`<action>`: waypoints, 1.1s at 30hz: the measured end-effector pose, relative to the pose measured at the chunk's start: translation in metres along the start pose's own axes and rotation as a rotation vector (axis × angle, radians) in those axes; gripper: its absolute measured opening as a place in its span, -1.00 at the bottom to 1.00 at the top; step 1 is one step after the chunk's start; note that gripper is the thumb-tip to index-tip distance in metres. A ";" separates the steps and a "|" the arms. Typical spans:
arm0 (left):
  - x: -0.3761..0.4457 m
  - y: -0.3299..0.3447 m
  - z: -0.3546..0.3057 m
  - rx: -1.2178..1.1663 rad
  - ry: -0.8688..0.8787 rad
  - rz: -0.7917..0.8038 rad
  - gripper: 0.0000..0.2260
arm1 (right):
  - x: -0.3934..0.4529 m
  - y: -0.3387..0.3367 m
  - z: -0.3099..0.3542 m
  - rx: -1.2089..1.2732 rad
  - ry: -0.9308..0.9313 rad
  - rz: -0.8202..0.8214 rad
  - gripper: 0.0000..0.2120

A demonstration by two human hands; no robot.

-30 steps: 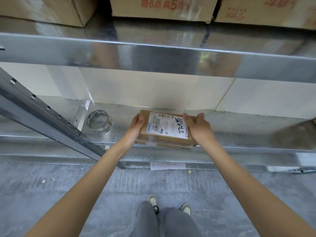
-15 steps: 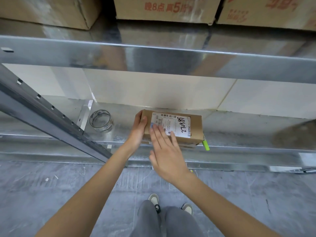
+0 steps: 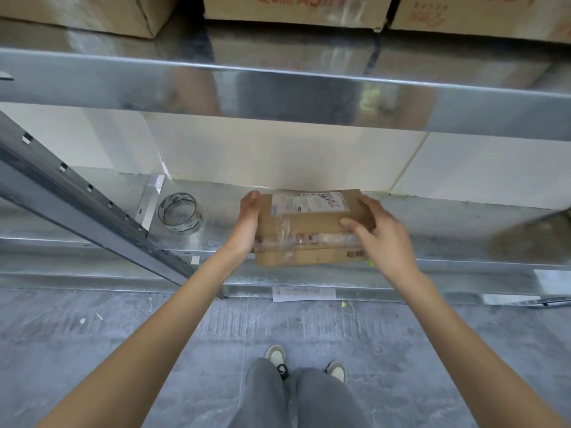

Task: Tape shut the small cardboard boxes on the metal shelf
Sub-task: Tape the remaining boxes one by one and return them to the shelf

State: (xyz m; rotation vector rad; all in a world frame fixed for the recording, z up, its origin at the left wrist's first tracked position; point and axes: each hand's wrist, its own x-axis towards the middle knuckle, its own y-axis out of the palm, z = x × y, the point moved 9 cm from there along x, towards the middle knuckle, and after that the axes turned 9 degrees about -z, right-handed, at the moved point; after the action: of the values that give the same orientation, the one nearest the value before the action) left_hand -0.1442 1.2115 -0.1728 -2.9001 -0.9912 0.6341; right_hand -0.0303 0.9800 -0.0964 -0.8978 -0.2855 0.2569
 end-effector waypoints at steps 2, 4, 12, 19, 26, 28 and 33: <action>0.001 -0.003 0.008 0.131 -0.018 0.048 -0.29 | 0.017 0.005 -0.002 -0.035 0.051 0.018 -0.41; 0.008 -0.008 0.018 0.284 -0.027 0.028 -0.30 | 0.026 0.030 -0.008 -0.103 0.133 0.171 -0.43; 0.028 -0.002 0.018 0.185 -0.011 -0.042 -0.55 | 0.034 0.076 0.072 -0.384 -0.265 0.164 -0.49; 0.031 -0.002 0.016 0.156 0.063 -0.085 -0.62 | -0.010 0.140 0.097 -0.420 -0.407 0.321 -0.39; 0.030 -0.002 0.017 0.184 0.046 -0.100 -0.63 | -0.109 0.119 0.091 -0.267 -0.549 0.300 -0.35; 0.030 -0.002 0.017 0.187 0.034 -0.096 -0.57 | -0.117 0.121 0.085 -0.279 -0.536 0.306 -0.33; 0.030 -0.001 0.019 0.168 0.017 -0.084 -0.56 | -0.115 0.122 0.087 -0.342 -0.540 0.348 -0.28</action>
State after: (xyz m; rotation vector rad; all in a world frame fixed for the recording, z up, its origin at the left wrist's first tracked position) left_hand -0.1310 1.2275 -0.2015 -2.6997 -0.9988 0.6523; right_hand -0.1797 1.0778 -0.1578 -1.2085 -0.6891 0.7955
